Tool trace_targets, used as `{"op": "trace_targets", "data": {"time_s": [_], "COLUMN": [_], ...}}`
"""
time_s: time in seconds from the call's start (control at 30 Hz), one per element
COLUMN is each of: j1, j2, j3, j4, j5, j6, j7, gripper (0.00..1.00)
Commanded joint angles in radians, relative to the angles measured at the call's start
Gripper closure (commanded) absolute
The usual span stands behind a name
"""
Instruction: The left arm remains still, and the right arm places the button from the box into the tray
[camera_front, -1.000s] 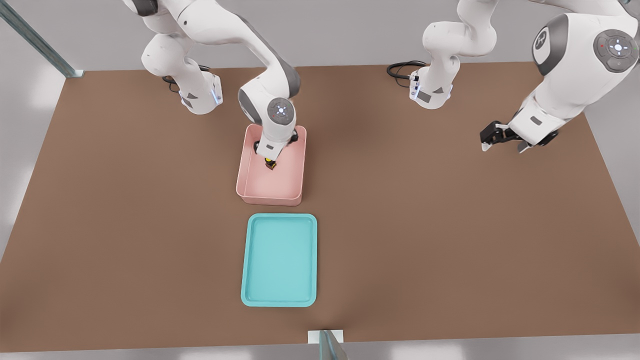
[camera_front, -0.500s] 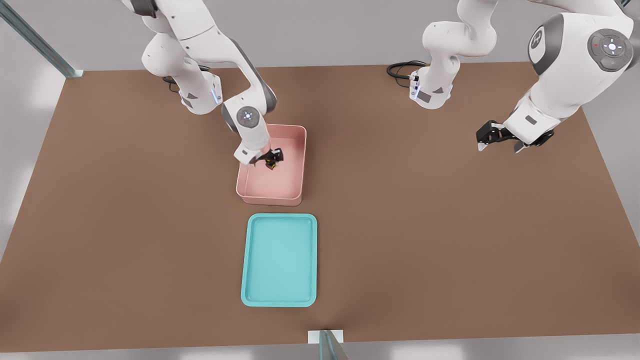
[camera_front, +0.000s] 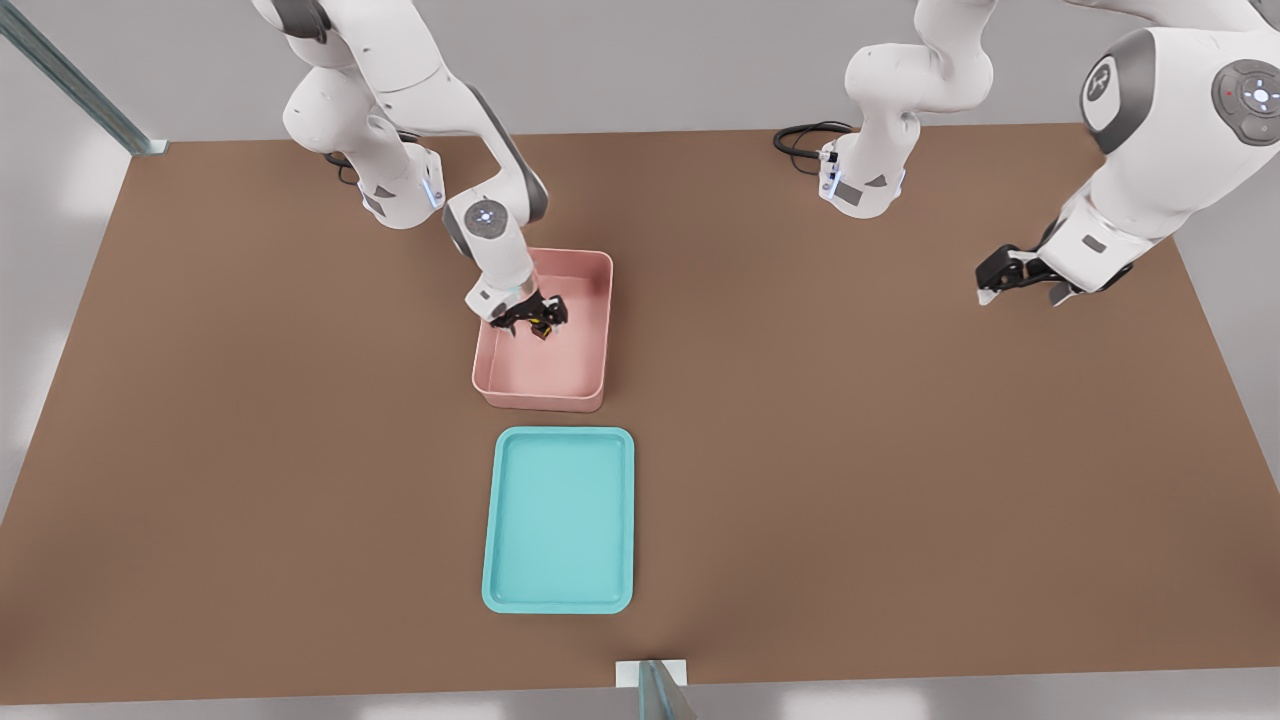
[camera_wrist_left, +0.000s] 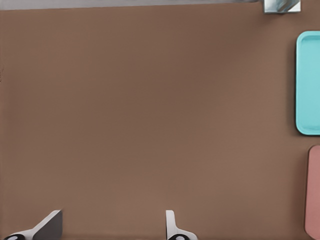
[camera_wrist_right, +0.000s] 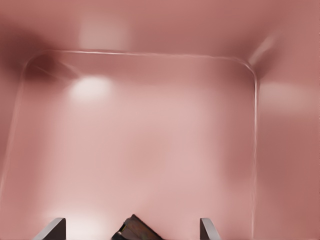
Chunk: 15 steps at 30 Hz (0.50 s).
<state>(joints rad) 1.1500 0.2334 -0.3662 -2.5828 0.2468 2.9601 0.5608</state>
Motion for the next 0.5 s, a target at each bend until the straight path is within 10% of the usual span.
{"op": "trace_targets", "data": {"time_s": [0.0,0.33,0.47], "j1": [0.002,0.002,-0.004], "j2": [0.000,0.001,0.007], "j3": [0.001,0.062,0.062], "j4": [-0.016,-0.065,-0.060], "j5": [0.002,0.005,0.003], "j6": [0.074,0.148,0.152], "j7": [-0.039,-0.001,-0.001], "gripper": [0.01,0.01,0.42]}}
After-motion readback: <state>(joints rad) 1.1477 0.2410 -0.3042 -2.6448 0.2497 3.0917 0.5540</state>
